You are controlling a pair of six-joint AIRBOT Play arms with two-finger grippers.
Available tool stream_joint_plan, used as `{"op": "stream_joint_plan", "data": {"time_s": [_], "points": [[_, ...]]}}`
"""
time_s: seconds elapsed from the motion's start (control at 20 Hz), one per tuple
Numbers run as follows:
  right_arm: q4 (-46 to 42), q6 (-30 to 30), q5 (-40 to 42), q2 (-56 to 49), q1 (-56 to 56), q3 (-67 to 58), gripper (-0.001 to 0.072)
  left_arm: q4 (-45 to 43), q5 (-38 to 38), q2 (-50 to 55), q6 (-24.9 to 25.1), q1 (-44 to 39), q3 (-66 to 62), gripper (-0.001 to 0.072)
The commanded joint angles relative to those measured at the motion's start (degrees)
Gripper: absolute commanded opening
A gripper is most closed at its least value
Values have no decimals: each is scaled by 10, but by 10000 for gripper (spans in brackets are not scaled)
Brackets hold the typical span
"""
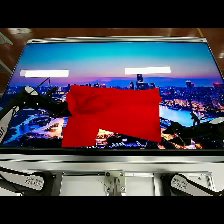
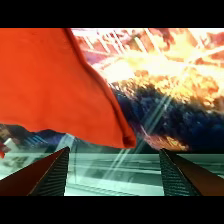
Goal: Fold the shirts.
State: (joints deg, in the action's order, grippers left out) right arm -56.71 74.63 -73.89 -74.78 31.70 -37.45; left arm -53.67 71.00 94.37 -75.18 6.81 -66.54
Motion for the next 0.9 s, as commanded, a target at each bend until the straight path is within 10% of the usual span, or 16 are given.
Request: {"op": "stream_joint_plan", "data": {"time_s": [0.0, 0.35, 0.5, 0.85], "points": [[31, -1, 57, 0, 0, 53, 677, 2, 2, -28, 11, 0, -1, 44], [82, 25, 173, 0, -114, 82, 653, 2, 1, -42, 10, 0, -1, 44], [135, 9, 181, 1, -146, 69, 77, 2, 0, -47, 13, 0, -1, 44], [182, -126, 52, 178, -143, -219, 67, 2, -16, -251, 27, 0, -172, 43]]}}
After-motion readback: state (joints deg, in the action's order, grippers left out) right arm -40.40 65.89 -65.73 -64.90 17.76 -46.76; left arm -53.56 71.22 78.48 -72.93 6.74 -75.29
